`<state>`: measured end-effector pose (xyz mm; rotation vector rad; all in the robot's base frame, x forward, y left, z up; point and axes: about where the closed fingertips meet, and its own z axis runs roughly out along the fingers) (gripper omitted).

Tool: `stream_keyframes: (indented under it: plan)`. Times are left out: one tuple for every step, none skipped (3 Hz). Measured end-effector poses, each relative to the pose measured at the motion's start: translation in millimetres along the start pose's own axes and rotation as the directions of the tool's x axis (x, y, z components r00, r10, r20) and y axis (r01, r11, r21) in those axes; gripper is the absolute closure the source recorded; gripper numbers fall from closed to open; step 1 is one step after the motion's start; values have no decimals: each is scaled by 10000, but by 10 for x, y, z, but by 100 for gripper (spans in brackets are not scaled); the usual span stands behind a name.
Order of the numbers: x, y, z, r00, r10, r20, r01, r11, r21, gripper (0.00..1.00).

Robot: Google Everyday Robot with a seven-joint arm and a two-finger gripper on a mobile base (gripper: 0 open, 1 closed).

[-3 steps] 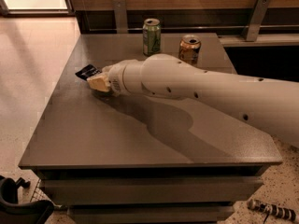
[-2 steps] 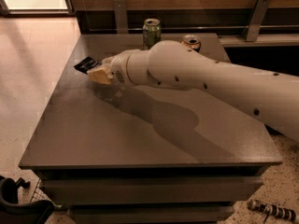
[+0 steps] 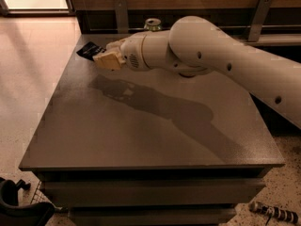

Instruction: Pick rxbar blueberry

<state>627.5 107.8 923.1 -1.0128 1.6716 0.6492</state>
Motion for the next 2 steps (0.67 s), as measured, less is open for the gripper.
stream_keyframes:
  plan:
    - [-92, 41, -54, 9994, -352, 37, 353, 9982, -475, 100]
    - [-78, 49, -44, 9995, -314, 18, 315, 9985, -459, 100]
